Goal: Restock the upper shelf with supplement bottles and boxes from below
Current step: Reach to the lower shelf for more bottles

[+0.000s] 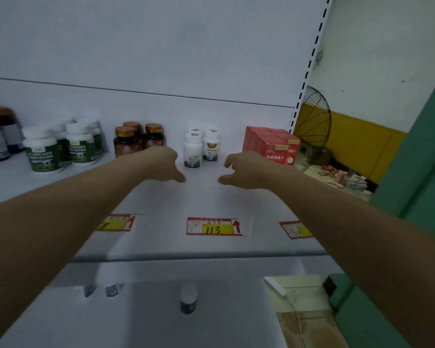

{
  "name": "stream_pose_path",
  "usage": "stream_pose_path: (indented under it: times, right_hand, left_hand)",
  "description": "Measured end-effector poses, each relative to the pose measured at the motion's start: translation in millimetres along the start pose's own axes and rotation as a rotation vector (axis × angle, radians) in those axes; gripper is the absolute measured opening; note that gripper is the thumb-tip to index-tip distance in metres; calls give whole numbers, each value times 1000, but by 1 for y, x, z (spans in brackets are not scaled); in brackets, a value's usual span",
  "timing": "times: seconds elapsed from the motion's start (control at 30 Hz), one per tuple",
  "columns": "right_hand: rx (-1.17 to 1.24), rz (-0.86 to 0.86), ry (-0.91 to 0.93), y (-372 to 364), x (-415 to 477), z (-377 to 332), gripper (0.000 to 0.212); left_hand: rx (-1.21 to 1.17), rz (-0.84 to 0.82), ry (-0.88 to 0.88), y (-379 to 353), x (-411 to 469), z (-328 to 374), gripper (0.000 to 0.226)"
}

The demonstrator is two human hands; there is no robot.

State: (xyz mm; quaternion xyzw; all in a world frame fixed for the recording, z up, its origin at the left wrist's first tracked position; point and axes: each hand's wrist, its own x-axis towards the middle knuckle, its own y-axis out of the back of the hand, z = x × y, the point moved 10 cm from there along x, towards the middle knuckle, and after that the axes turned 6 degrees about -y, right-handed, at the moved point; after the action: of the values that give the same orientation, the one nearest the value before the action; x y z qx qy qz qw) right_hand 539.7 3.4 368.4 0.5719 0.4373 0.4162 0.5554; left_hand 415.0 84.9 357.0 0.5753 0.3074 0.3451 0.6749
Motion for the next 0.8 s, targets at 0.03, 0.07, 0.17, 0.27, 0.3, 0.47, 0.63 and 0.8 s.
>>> stream_pose_path:
  times: [0.03, 0.07, 0.17, 0.27, 0.3, 0.47, 0.63, 0.8]
  right_hand:
    - [-3, 8, 10, 3, -11, -1, 59]
    - [-5, 19, 23, 7, -22, -3, 59]
    - [-14, 50, 77, 20, -59, -6, 58]
    - [1, 85, 129, 27, -100, -8, 58]
    - [5, 91, 145, 26, -114, -8, 58]
    - [-14, 58, 198, 1, -181, -10, 54]
    - [6, -28, 218, -37, -217, -18, 51]
    - [83, -119, 254, -88, -229, -48, 53]
  left_hand:
    - [10, -4, -2, 0, -12, 3, 69]
    - [13, -8, 0, 1, -24, 6, 68]
    - [-2, 10, 9, 6, -64, 20, 67]
    - [-28, 70, 8, 14, -109, 38, 69]
    - [-35, 90, 11, 15, -124, 45, 69]
    - [-49, 141, 18, 5, -192, 75, 57]
    - [-130, 108, 48, -27, -247, 78, 44]
    - [-182, -13, 162, -86, -284, 32, 53]
